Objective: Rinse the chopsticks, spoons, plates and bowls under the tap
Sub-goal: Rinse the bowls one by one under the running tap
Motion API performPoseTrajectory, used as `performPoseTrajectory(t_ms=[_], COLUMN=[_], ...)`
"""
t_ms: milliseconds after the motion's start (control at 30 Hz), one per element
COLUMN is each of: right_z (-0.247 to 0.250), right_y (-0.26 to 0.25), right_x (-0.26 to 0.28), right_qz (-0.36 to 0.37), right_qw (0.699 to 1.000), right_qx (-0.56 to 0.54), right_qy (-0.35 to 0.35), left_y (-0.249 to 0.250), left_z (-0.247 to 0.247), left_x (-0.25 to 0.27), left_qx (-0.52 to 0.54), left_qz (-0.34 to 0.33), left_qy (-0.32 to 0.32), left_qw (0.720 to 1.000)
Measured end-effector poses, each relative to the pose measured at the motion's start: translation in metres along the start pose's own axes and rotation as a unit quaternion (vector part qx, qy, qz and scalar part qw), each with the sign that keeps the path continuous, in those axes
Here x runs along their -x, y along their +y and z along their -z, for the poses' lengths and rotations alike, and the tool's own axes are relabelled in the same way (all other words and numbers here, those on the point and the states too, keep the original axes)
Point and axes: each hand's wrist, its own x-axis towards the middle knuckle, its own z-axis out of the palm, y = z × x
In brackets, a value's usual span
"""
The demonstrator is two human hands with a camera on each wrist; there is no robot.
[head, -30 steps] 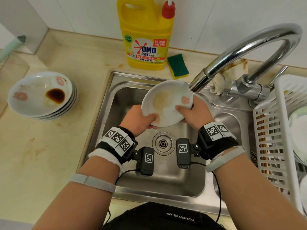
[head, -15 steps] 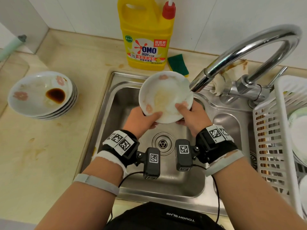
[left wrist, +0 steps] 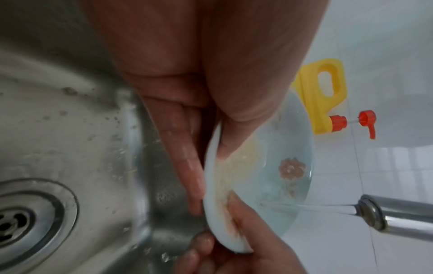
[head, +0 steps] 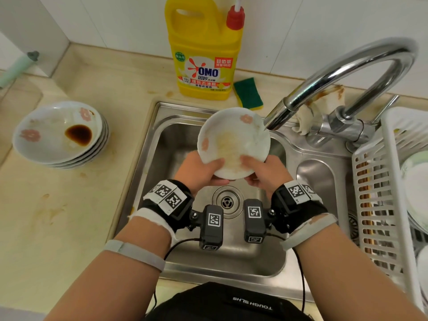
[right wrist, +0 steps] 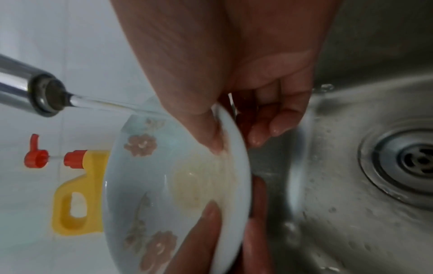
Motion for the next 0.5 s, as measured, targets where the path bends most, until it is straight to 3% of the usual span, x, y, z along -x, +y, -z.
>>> performPoseTrajectory(t_ms=[133, 233, 333, 500], right_z=[0.014, 0.020, 0.017, 0.015], right_y=[-0.021, -0.030, -0.029, -0.017], right_x=[-0.007, -0.011, -0.007, -0.002], right_qz=[0.038, 0.070, 0.083, 0.097], right_qw=[0.990, 0.968, 0.965, 0.975], right_qx=[0.125, 0.232, 0.239, 0.201], right_qy=[0.052, 0.066, 0.070, 0.002], left_y=[0.008, 0.010, 0.011, 0.013], left_z=[0.005, 0.007, 0.008, 0.013], left_x=[-0.001, 0.000, 0.000, -0.003], left_qx=[-0.120, -0.139, -0.151, -0.218], left_qz=[-0.027, -0.033, -0.035, -0.068], left_qy=[-0.005, -0.012, -0.001, 0.016], left_qw=[0.992, 0.990, 0.988, 0.973])
